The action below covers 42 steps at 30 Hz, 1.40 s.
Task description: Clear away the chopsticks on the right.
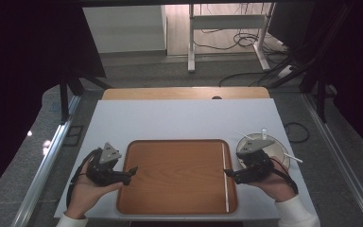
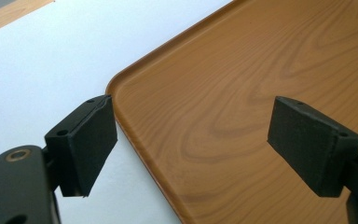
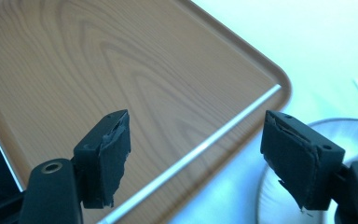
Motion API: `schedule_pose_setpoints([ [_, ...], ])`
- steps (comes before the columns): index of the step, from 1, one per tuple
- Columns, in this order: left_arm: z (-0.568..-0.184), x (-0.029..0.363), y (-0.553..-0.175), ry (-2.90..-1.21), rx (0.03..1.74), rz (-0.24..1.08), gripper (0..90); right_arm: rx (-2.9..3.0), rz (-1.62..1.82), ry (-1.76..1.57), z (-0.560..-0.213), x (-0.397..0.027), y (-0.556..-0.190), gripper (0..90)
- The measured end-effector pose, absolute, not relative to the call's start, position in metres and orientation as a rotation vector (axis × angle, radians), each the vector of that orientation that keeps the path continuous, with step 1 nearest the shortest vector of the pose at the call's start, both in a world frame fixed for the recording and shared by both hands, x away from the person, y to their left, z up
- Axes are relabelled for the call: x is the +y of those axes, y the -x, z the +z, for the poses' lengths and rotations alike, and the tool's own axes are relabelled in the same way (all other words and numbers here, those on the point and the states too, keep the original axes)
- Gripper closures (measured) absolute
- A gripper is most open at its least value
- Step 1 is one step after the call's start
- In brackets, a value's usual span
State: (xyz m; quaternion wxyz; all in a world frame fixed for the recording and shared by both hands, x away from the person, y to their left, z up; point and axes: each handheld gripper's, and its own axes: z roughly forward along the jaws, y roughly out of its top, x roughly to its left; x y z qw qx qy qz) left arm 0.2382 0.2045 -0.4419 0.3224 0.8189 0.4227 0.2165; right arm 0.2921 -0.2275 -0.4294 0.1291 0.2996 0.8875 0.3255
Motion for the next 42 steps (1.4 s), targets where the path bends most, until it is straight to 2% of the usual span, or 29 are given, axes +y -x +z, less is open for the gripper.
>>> schedule_pose_setpoints([
  [15, -0.443, 0.204, -0.239, -2.145, 1.116, 0.572, 15.5, 2.486, 0.998, -0.973, -0.407, -0.265, -0.294, 23.6],
  [31, -0.443, 0.201, -0.240, -2.155, 1.109, 0.561, 15.5, 2.390, 0.985, -1.004, -0.377, -0.311, -0.293, 31.0],
  [38, -0.443, 0.204, -0.240, -2.153, 1.110, 0.562, 15.5, 2.420, 0.782, -1.065, -0.369, -0.349, -0.312, 34.9],
  [42, -0.444, 0.203, -0.240, -2.156, 1.110, 0.557, 15.5, 2.466, 0.597, -1.129, -0.378, -0.373, -0.327, 34.0],
])
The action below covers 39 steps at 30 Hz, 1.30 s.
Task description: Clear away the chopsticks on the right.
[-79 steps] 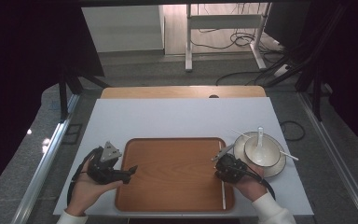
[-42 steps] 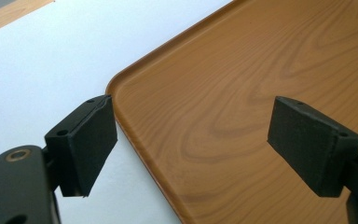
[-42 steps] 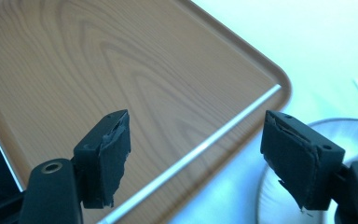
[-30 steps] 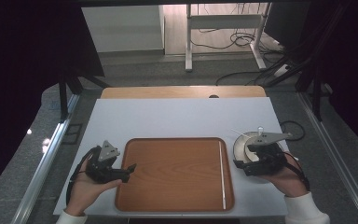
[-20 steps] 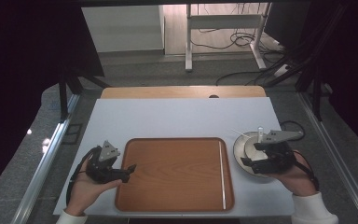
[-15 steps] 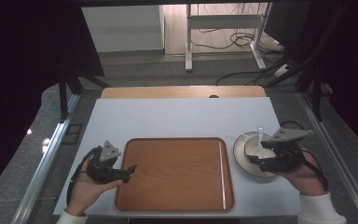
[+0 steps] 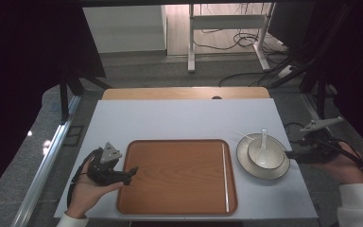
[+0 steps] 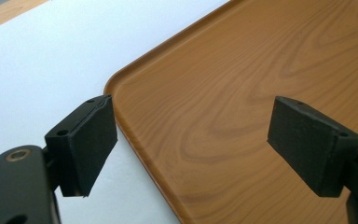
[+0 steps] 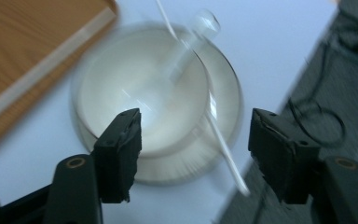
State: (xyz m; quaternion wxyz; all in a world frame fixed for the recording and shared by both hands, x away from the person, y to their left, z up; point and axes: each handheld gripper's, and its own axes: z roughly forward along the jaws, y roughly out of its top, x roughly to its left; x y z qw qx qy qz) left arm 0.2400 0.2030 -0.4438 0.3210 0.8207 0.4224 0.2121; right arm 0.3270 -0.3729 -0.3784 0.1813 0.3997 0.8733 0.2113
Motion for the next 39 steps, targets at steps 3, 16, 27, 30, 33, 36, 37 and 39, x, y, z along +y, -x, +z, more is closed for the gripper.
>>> schedule_pose_setpoints([
  [3, -0.444, 0.200, -0.240, -2.161, 1.106, 0.553, 15.5, 2.507, 0.569, -1.147, -0.384, -0.382, -0.333, 37.0],
  [16, -0.446, 0.201, -0.241, -2.168, 1.105, 0.550, 15.5, 2.645, 0.323, -1.163, -0.420, -0.398, -0.367, 45.4],
  [27, -0.447, 0.200, -0.240, -2.168, 1.108, 0.551, 15.5, 2.698, 0.243, -1.126, -0.438, -0.399, -0.377, 54.2],
  [30, -0.447, 0.200, -0.241, -2.168, 1.109, 0.549, 15.5, 2.708, 0.229, -1.125, -0.443, -0.402, -0.380, 59.3],
  [33, -0.448, 0.200, -0.241, -2.171, 1.111, 0.549, 15.5, 2.717, 0.229, -1.123, -0.446, -0.403, -0.382, 63.8],
  [36, -0.448, 0.200, -0.241, -2.173, 1.111, 0.550, 15.5, 2.735, 0.204, -1.110, -0.449, -0.404, -0.384, 66.8],
  [37, -0.448, 0.200, -0.242, -2.173, 1.111, 0.550, 15.5, 2.745, 0.198, -1.108, -0.450, -0.403, -0.385, 67.3],
  [39, -0.448, 0.200, -0.242, -2.173, 1.111, 0.550, 15.5, 2.756, 0.175, -1.088, -0.452, -0.403, -0.386, 68.7],
])
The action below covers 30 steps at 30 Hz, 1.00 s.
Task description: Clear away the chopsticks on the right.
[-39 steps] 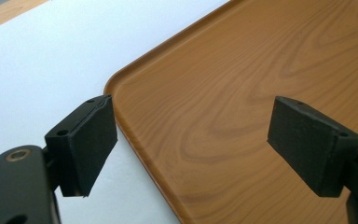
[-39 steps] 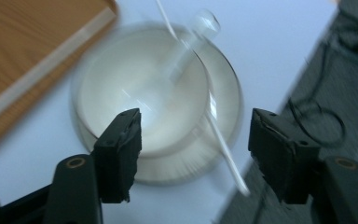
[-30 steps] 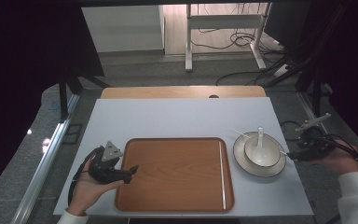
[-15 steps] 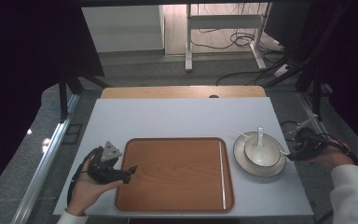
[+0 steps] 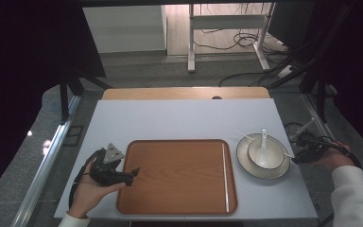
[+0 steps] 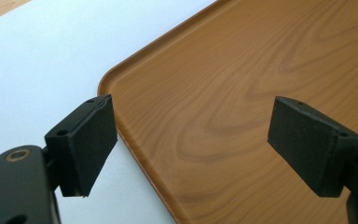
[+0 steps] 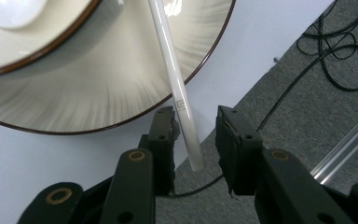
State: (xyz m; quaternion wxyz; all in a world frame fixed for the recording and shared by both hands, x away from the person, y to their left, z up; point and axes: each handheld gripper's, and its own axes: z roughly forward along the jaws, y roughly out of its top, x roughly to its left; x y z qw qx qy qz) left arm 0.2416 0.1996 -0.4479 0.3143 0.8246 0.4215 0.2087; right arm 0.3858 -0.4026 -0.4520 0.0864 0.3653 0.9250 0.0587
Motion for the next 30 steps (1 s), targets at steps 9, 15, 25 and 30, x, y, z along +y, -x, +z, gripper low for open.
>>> schedule_pose_setpoints([
  [9, -0.449, 0.200, -0.242, -2.173, 1.115, 0.550, 15.5, 2.787, 0.160, -1.043, -0.455, -0.402, -0.387, 79.4],
  [15, -0.449, 0.200, -0.242, -2.177, 1.109, 0.548, 15.5, 2.791, 0.171, -1.026, -0.454, -0.400, -0.386, 82.9],
  [25, -0.449, 0.199, -0.242, -2.178, 1.107, 0.550, 15.5, 2.735, 0.247, -1.073, -0.442, -0.400, -0.381, 84.1],
  [30, -0.448, 0.200, -0.242, -2.175, 1.109, 0.552, 15.5, 2.686, 0.323, -1.130, -0.433, -0.402, -0.379, 84.2],
])
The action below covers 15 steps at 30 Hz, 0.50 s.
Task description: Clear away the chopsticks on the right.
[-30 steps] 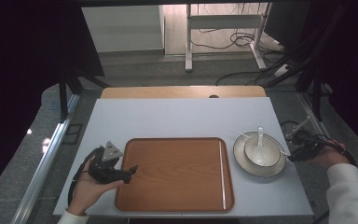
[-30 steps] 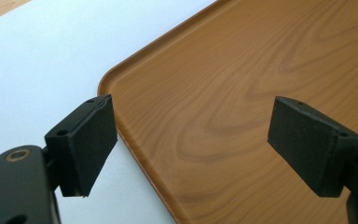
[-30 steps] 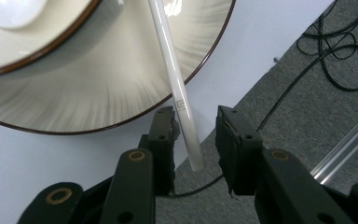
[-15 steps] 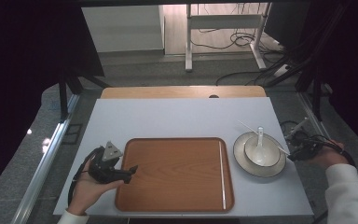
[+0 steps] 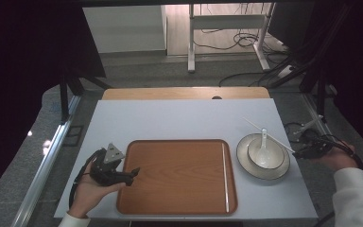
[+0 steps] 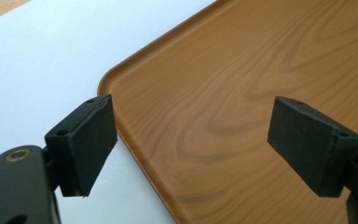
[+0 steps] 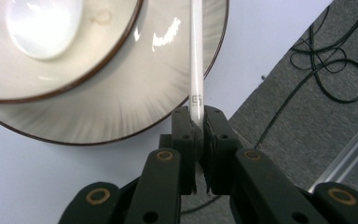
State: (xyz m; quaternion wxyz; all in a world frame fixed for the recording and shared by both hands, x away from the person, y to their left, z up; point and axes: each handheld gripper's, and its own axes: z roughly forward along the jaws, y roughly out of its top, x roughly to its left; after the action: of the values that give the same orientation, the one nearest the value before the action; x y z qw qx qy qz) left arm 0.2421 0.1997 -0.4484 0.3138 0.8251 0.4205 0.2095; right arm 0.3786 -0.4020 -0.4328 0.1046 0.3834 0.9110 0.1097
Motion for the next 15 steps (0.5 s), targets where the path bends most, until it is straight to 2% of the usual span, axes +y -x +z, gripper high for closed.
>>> schedule_pose_setpoints([
  [15, -0.449, 0.199, -0.242, -2.176, 1.107, 0.552, 15.5, 2.563, 0.617, -1.152, -0.389, -0.397, -0.354, 84.2],
])
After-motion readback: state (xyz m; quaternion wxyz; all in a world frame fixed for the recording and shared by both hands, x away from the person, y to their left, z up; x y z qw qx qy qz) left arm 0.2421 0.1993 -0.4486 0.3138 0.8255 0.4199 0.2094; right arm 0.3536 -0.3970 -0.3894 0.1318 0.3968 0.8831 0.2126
